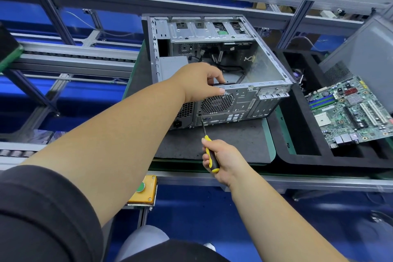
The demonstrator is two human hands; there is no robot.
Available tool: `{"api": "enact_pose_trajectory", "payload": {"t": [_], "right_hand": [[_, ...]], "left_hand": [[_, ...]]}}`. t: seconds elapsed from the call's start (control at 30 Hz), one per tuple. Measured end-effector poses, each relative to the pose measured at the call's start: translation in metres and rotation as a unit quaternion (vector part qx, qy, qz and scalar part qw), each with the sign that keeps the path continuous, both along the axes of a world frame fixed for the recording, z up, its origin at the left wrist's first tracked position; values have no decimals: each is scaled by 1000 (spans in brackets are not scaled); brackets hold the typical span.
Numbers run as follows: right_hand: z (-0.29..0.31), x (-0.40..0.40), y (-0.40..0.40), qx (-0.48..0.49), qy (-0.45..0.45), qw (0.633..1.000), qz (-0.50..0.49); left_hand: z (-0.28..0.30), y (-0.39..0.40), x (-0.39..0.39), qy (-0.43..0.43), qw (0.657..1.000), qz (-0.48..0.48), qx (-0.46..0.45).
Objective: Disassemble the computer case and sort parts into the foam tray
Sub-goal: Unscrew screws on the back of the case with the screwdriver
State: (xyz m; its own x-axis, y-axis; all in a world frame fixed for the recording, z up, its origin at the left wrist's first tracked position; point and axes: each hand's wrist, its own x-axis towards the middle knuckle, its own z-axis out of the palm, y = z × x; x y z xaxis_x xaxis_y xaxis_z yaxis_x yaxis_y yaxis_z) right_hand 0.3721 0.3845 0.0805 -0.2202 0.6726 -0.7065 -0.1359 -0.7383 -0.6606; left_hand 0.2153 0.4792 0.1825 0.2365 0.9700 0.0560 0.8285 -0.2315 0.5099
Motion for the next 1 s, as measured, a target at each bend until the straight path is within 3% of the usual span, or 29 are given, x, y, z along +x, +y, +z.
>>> {"api": "enact_pose_trajectory", "payload": {"t": [0.23,0.43,0.8,0.9,1.0], "right_hand": [[6,2,-2,-42,75,996,4],[9,2,-4,-15,-1,1000,5],[4,-1,-4,43,-46,998,16],[2,0,-5,116,-136,983,38],[4,0,-6,204,-290,933,62]], "left_hand": [[1,0,0,7,1000,-4,-1],[0,0,0,7,1000,-4,-1],[0,0,0,12,1000,-6,5],[0,0,0,12,1000,-4,5],[1,0,0,11,1000,-5,2]]}}
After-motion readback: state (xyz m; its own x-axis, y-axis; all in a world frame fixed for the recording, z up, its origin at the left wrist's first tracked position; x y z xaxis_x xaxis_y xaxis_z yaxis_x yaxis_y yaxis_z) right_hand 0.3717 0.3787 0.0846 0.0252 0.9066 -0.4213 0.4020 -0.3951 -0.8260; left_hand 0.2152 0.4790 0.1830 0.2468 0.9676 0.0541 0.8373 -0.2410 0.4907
